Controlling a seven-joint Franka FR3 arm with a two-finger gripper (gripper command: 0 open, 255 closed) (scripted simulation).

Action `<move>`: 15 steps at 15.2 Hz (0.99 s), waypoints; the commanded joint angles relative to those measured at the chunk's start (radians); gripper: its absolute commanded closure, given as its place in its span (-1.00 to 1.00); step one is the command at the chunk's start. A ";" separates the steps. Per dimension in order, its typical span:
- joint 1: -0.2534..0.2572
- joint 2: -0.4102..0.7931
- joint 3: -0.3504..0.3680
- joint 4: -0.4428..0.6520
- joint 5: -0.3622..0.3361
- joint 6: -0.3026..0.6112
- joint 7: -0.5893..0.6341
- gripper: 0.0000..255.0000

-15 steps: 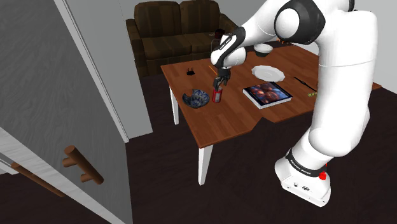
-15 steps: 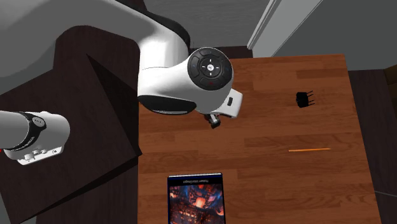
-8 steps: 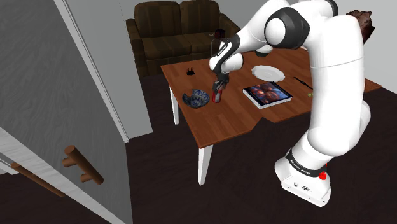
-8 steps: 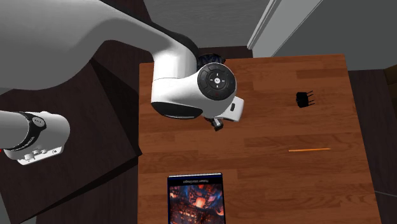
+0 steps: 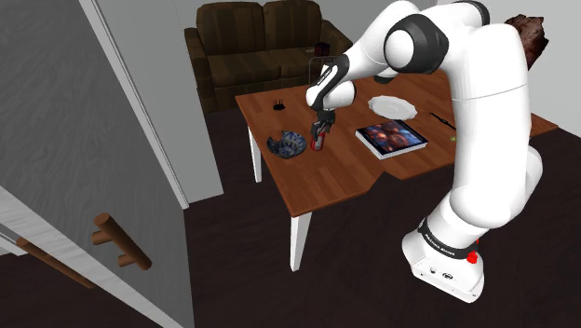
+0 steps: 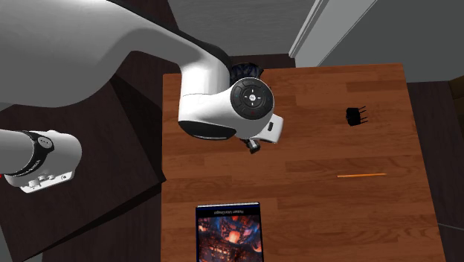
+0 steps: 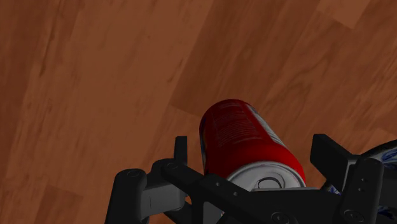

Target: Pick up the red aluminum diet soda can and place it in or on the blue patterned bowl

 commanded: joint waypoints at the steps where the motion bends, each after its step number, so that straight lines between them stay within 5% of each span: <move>1: 0.000 0.000 0.000 0.000 0.000 0.000 0.000 -1.00; 2: 0.000 0.000 0.000 0.000 0.000 0.000 0.000 1.00; 15: 0.009 -0.043 -0.013 -0.008 -0.014 -0.035 0.009 1.00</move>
